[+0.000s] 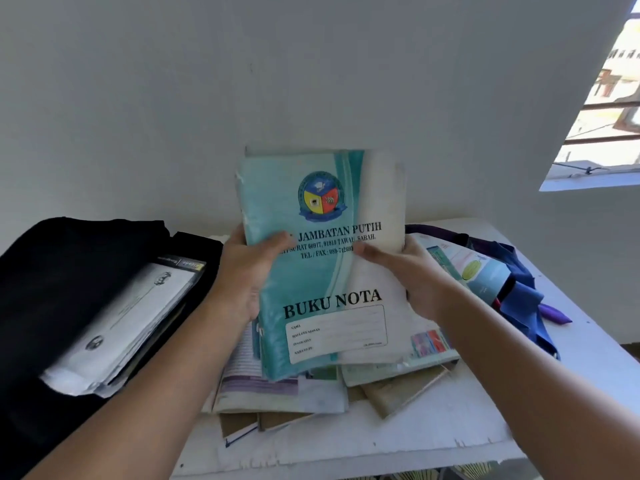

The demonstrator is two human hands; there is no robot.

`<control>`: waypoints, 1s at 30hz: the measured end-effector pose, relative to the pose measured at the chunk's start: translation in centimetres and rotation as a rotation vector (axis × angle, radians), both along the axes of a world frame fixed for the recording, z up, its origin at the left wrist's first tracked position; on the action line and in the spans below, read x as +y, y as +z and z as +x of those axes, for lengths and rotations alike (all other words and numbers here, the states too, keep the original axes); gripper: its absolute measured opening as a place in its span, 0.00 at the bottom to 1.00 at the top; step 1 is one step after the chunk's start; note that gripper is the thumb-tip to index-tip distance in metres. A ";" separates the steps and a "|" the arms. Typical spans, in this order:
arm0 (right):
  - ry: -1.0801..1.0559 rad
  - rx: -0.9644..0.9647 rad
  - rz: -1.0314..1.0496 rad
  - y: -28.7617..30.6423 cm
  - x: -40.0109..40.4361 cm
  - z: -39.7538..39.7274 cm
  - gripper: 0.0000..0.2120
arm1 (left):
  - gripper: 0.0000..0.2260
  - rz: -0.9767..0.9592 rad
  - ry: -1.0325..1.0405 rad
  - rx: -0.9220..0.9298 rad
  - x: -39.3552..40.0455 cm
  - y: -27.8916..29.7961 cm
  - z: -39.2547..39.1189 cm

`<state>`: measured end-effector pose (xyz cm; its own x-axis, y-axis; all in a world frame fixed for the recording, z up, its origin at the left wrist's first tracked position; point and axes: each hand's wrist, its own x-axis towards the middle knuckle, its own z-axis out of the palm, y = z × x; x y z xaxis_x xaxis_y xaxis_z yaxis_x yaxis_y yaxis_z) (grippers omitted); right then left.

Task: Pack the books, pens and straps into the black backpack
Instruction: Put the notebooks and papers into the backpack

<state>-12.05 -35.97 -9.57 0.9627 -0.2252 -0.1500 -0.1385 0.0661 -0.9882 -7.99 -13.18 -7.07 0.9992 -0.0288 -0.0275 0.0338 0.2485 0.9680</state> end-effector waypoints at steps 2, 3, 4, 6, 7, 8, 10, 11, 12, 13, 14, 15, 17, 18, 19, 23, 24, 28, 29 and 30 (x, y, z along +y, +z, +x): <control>0.019 -0.177 0.011 2.1 0.8 0.5 0.37 | 0.13 0.024 0.011 -0.181 0.5 1.9 0.2; 0.012 -0.246 0.014 3.2 1.2 0.7 0.29 | 0.14 0.031 0.024 -0.253 0.7 2.7 0.4; -0.013 -0.296 0.020 4.1 1.5 0.8 0.25 | 0.16 0.027 0.043 -0.312 0.8 3.3 0.7; -0.026 -0.366 0.025 4.7 1.8 1.0 0.24 | 0.22 -0.002 0.069 -0.388 1.1 3.2 1.4; -0.002 -0.380 0.011 4.3 1.8 1.0 0.23 | 0.25 -0.008 0.062 -0.396 1.2 2.5 1.8; 0.048 -0.369 -0.010 3.6 1.9 0.8 0.21 | 0.26 -0.002 0.040 -0.372 1.3 1.3 2.0; 0.163 -0.305 -0.077 1.2 2.2 0.5 0.16 | 0.28 0.042 -0.012 -0.264 1.4 -1.5 1.9; 0.181 -0.295 -0.105 0.3 2.4 0.3 0.11 | 0.28 0.057 -0.029 -0.217 1.4 -2.6 1.9; 0.170 -0.298 -0.116 -0.3 2.6 0.2 0.08 | 0.28 0.068 -0.030 -0.186 1.5 -3.4 1.9; 0.138 -0.302 -0.112 -0.4 2.8 0.4 0.07 | 0.27 0.072 -0.021 -0.177 1.5 -3.8 2.1; 0.102 -0.307 -0.101 -0.4 3.0 0.6 0.07 | 0.27 0.080 -0.018 -0.177 1.5 -3.9 2.3; 0.070 -0.311 -0.092 -0.4 3.1 0.6 0.07 | 0.26 0.081 -0.032 -0.178 1.4 -3.7 2.3; 0.005 -0.336 -0.061 -0.3 3.5 1.1 0.06 | 0.29 0.080 -0.018 -0.163 1.3 -3.9 2.7; -0.017 -0.348 -0.034 -0.2 3.8 1.2 0.06 | 0.33 0.100 0.024 -0.144 1.1 -4.1 2.6; -0.038 -0.352 0.014 -0.2 4.1 1.3 0.06 | 0.39 0.163 0.098 -0.112 0.8 -4.5 2.5; -0.159 -0.322 0.320 0.8 4.5 1.8 0.10 | 0.49 0.265 0.353 0.126 -0.8 -6.0 0.6; -0.182 -0.291 0.413 1.0 4.4 2.1 0.11 | 0.46 0.169 0.292 0.197 -1.3 -5.9 0.2; -0.169 -0.201 0.628 0.2 4.5 2.2 0.19 | 0.27 -0.389 -0.090 0.256 -2.4 -5.0 0.2; -0.157 -0.201 0.636 -0.2 4.6 2.0 0.21 | 0.23 -0.440 -0.056 0.250 -2.4 -4.9 0.4; -0.147 -0.188 0.637 -0.5 4.6 1.8 0.22 | 0.20 -0.438 -0.009 0.248 -2.4 -4.7 0.5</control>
